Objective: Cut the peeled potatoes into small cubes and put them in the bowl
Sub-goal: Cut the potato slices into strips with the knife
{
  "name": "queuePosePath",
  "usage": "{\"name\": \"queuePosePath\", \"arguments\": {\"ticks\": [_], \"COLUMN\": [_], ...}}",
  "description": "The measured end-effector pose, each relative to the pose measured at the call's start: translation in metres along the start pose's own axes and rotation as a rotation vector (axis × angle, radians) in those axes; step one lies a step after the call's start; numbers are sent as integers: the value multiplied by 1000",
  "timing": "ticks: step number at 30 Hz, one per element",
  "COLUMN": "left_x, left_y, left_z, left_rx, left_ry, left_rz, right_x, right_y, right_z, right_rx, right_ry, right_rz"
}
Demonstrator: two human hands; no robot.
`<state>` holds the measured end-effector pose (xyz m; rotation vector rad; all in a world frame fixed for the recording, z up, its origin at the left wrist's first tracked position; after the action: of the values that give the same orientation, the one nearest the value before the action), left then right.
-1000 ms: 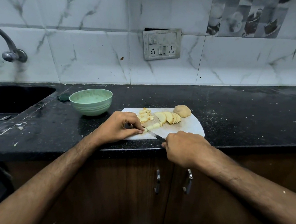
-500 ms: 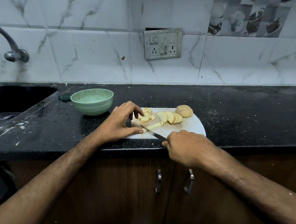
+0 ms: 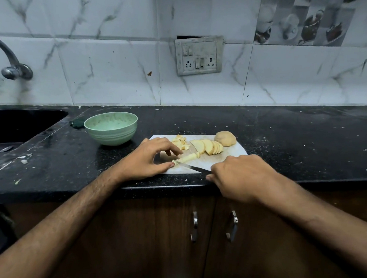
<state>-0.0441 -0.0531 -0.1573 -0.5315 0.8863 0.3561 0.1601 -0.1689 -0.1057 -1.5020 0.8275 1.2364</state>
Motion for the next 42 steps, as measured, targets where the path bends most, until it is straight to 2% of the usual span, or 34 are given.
{"name": "queuePosePath", "arguments": {"ticks": [4, 8, 11, 13, 16, 19, 22, 26, 42], "left_x": [1, 3, 4, 7, 13, 19, 24, 24, 24], "left_y": [3, 7, 3, -2, -11, -17, -19, -15, 23], "left_z": [0, 3, 9, 17, 34, 49, 56, 57, 76], "left_rx": [-36, -39, 8, 86, 167, 264, 353, 373, 88], "left_ry": [-16, 17, 63, 76, 93, 128, 149, 108, 21], "left_rz": [-33, -45, 30, 189, 347, 425, 497, 517, 389], "right_x": [-6, -1, 18, 31, 44, 54, 58, 63, 66], "right_y": [-40, -90, -104, -99, -86, -78, -77, -78, -80], "right_z": [0, 22, 49, 70, 94, 109, 113, 115, 115], "right_rx": [60, 85, 123, 114, 94, 90, 63, 37, -8], "right_ry": [139, 109, 17, -102, -296, -361, -349, -323, -226], "right_rz": [255, 496, 880, 1154, 1285, 1462, 1528, 1548, 1565]}}
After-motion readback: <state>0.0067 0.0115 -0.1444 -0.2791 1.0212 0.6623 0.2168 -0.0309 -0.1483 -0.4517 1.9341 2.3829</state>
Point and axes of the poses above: each hand's wrist, its own z-axis towards the middle knuckle, its own x-axis out of the palm, y = z × x, the point moved 4 cm from there along z, towards the middle knuckle, and after that the axes turned 2 degrees about x, right-handed, at the moved point
